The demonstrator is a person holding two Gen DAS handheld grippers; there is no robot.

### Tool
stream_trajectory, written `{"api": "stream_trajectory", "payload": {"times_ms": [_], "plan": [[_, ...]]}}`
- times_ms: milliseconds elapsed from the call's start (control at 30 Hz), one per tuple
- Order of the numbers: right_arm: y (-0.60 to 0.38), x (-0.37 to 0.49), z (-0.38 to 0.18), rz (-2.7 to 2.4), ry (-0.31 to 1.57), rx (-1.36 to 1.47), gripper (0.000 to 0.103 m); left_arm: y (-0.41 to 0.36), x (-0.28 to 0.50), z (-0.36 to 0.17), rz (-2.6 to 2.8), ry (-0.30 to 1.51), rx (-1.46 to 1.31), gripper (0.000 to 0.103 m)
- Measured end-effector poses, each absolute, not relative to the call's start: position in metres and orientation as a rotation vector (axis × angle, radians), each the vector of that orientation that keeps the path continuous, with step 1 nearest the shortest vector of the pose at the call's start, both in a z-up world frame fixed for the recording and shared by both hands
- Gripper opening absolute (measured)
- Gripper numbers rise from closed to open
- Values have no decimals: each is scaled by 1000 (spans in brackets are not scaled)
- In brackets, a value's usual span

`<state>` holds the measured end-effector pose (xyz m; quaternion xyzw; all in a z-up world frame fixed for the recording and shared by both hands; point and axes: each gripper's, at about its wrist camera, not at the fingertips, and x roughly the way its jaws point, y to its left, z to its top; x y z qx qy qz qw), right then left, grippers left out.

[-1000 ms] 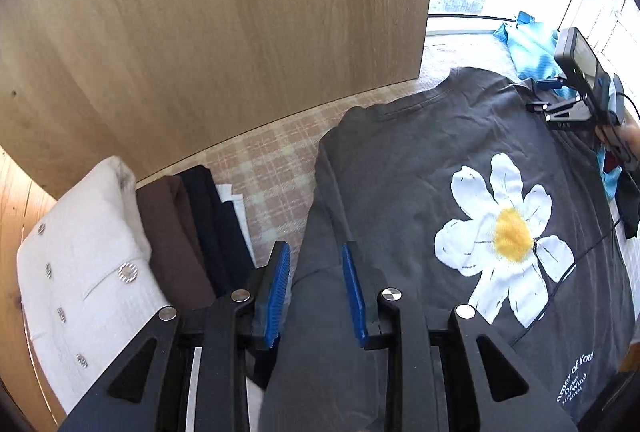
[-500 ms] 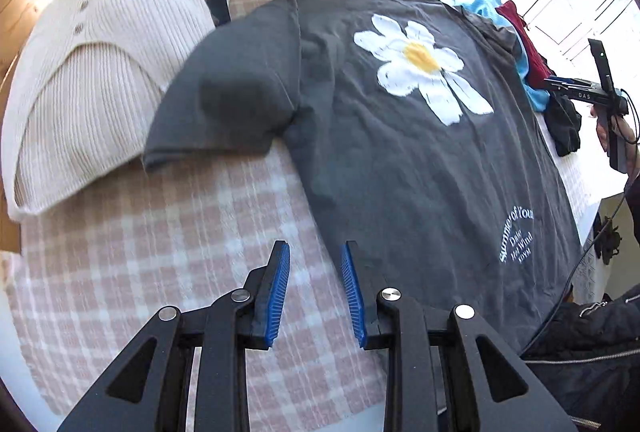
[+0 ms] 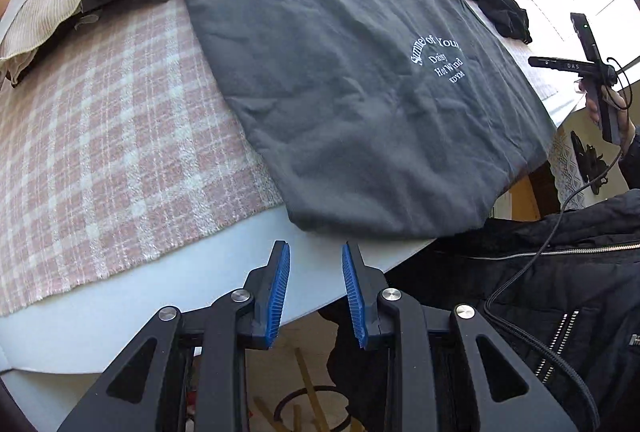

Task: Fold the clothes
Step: 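Open both grippers and move them to the hem of the grey shirt, then grasp the grey shirt hem with both grippers and pull it straight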

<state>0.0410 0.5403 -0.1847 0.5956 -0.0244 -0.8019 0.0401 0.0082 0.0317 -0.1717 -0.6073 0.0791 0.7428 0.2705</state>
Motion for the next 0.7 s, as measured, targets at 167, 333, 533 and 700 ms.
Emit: {"api": "stream_trajectory", "payload": {"times_ms": [167,333,533,700], "plan": [[564,92,-182,-2439,-122,1793,55,48,26,-182,2051,222,-1616,26],[558,118,-201,-2378,-68,1800,55,64,24,-180,2093,218,-1599,27],[535,136,-220,-2321,102,1801,55,88,24,-175,2085,253,-1603,15],[516,143,-221,-2296,240,1732,42,107,23,-160,2019,283,-1590,0]]}}
